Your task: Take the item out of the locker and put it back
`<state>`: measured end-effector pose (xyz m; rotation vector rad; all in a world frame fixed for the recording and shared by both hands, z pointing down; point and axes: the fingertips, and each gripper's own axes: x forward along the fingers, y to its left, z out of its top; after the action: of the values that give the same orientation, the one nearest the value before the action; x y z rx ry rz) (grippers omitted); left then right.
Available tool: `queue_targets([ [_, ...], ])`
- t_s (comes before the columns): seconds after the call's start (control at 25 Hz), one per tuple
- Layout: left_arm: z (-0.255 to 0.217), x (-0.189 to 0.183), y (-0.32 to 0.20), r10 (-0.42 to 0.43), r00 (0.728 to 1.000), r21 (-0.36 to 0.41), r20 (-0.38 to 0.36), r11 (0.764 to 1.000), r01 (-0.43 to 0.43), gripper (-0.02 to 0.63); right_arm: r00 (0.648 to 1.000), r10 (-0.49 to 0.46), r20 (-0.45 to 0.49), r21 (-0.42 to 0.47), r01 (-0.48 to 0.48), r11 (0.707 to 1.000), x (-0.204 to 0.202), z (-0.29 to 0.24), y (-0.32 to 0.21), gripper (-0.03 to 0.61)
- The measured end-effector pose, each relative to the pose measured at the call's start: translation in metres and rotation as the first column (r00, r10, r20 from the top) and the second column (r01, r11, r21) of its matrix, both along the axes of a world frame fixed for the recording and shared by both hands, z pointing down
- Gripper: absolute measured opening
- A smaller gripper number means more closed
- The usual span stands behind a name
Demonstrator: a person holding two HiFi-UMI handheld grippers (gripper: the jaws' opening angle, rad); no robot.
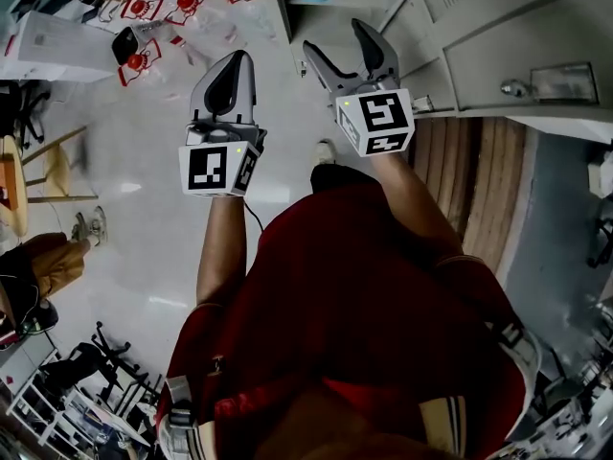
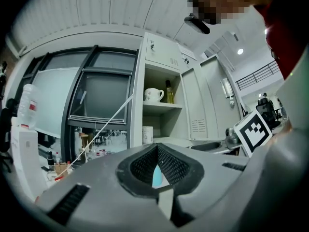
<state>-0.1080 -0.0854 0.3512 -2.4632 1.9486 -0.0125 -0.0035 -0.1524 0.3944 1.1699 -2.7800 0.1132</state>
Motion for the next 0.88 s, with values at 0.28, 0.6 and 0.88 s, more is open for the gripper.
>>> queue_targets([
  [0.28, 0.013, -0.004, -0.034, -0.019, 1.0, 0.005, -0.001, 1.0, 0.019, 0.006, 1.0, 0.008, -0.012, -0.001, -0.008, 1.0, -0.002, 0.016, -0.03, 0.316],
  [0.6, 0.025, -0.009, -0.046, -0.055, 0.998, -0.059, -0.009, 0.997, 0.055, 0.006, 0.999, 0.02, -0.045, -0.013, -0.021, 1.0, -0.005, 0.028, -0.047, 0.319],
  [0.88, 0.029, -0.018, -0.054, -0.041, 0.999, -0.06, 0.003, 0.997, 0.041, 0.006, 0.996, 0.049, -0.071, -0.035, -0.052, 0.998, -0.013, 0.044, -0.063, 0.327],
])
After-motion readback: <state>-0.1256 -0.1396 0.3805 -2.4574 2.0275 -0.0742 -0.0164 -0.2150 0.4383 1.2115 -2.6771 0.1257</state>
